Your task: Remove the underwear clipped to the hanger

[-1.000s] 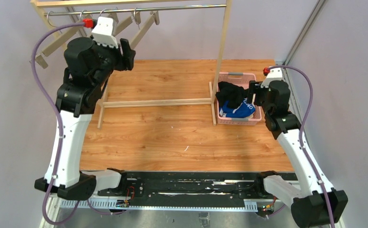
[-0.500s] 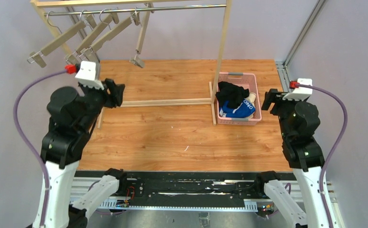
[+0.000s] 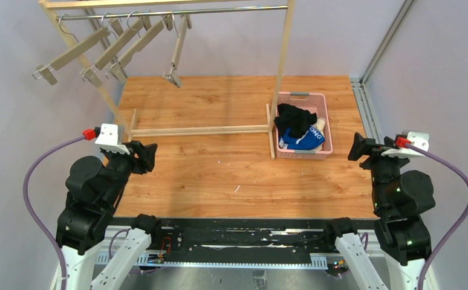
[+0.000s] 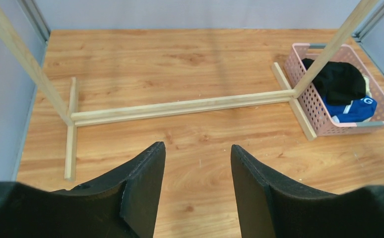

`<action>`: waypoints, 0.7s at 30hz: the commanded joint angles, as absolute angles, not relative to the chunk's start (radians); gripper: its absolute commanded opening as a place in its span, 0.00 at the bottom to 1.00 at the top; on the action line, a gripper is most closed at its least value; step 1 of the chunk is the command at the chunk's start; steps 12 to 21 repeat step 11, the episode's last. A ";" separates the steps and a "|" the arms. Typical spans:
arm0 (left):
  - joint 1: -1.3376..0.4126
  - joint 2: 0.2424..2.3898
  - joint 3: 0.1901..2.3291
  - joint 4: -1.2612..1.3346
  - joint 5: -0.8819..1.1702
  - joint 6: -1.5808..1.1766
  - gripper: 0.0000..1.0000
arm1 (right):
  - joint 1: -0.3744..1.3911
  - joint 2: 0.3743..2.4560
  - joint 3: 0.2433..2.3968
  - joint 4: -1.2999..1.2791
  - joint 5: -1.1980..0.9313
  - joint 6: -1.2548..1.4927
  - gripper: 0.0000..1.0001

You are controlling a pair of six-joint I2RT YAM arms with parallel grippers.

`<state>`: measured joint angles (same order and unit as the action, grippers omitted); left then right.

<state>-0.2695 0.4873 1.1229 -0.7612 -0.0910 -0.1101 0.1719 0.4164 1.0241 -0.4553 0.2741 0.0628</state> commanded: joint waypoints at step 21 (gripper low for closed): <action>-0.262 0.397 1.039 -0.806 -0.149 -0.122 0.59 | 0.160 0.384 1.013 -0.549 0.370 0.061 0.74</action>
